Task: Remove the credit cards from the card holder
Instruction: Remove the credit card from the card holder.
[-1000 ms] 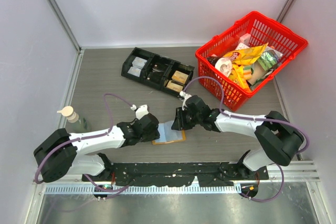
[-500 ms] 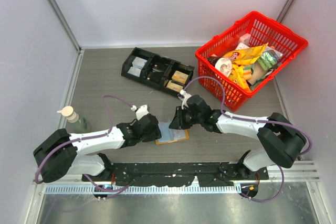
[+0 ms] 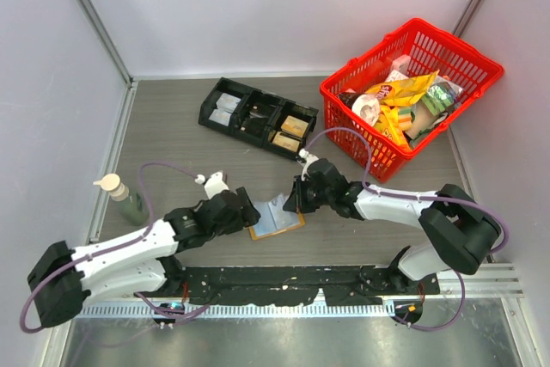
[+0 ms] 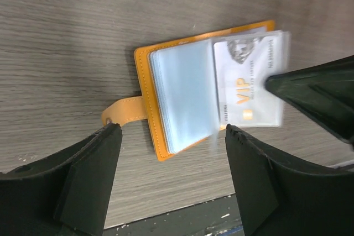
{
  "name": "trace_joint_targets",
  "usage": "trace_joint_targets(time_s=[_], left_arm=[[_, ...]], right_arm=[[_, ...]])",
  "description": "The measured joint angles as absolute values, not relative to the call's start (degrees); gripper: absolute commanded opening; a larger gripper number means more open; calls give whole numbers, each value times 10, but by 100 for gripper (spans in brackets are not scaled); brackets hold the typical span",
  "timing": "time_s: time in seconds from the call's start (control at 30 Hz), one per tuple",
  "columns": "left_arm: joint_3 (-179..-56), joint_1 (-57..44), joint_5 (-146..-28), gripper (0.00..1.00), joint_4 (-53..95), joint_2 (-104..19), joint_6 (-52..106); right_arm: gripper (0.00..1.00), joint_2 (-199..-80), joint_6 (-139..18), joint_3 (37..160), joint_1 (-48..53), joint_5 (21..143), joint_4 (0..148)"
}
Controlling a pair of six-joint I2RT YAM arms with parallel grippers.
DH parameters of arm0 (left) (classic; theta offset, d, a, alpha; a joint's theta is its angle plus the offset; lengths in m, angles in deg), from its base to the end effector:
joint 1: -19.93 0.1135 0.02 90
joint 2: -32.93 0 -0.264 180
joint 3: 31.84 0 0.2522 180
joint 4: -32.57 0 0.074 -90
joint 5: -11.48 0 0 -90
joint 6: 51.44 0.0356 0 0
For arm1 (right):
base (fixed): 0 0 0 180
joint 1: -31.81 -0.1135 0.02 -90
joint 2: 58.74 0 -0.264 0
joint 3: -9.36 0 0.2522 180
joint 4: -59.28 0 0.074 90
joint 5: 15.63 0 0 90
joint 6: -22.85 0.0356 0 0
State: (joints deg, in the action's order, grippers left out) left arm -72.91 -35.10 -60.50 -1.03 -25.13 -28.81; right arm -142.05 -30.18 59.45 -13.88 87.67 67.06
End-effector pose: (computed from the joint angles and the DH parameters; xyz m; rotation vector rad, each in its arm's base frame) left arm 0.1179 -0.1494 0.1805 -0.4067 2.4515 -0.5891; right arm 0.1913 0.2077 0.1663 -0.3192 2.4569 0.9612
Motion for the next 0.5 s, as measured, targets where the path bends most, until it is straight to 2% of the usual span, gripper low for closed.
trace_joint_targets(time_s=[0.17, 0.27, 0.4, 0.5], left_arm=[[-743, -351, -572, 76, -51, -147, -287], [-756, -351, -572, 73, -40, -129, -285], [-762, -351, -593, 58, 24, -166, -285], [-757, -351, -615, 50, 91, -224, -292]], right_arm=[[1, -1421, -299, 585, -135, 869, 664], [4, -1421, -297, 581, -134, 867, 658], [12, -1421, -293, 576, -129, 862, 654], [16, -1421, -290, 571, -126, 856, 654]])
